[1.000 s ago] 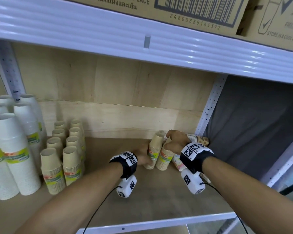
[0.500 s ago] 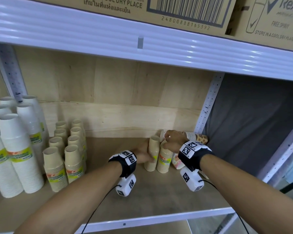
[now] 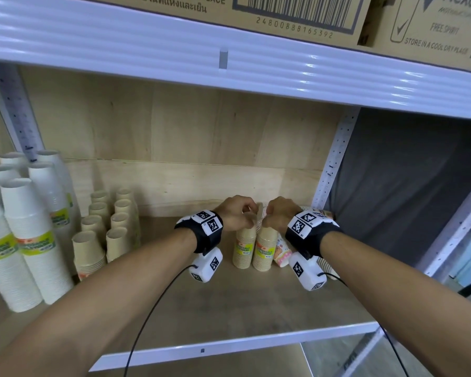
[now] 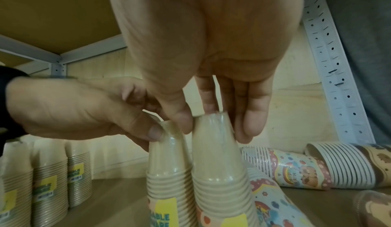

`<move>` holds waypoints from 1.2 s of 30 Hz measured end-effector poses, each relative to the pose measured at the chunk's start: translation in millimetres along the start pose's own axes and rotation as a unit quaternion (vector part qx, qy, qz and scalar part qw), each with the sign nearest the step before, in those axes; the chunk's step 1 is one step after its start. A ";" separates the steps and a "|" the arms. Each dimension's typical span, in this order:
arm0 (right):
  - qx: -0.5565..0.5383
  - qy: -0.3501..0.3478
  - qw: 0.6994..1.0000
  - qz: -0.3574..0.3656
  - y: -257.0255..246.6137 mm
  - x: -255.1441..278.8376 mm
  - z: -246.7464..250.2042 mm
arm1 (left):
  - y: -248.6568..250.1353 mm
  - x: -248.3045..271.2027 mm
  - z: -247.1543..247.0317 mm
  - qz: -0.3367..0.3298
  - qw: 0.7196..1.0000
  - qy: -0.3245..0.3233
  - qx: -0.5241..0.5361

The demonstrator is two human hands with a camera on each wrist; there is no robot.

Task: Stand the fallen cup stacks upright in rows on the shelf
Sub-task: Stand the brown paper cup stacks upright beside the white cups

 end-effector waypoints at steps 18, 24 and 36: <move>0.009 -0.008 1.000 0.027 -6.7 14.5 5.7 | 10.1 -0.6 2.3 -0.003 0.999 -0.009 -0.045; 0.014 -0.017 1.000 0.018 -9.0 13.4 4.7 | 18.8 2.7 8.1 -0.010 0.996 -0.026 -0.079; 0.080 -0.098 0.989 0.074 -58.2 17.0 -2.4 | 7.7 32.2 48.0 0.064 0.986 -0.091 -0.125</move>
Point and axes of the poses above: each hand's wrist, its own x-axis away from the middle knuckle, its own z-axis out of the back of the hand, y = z × x, the point moved 5 cm from there along -x, towards the middle knuckle, and after that the axes turned 5 degrees about y, right-handed, at the moved point
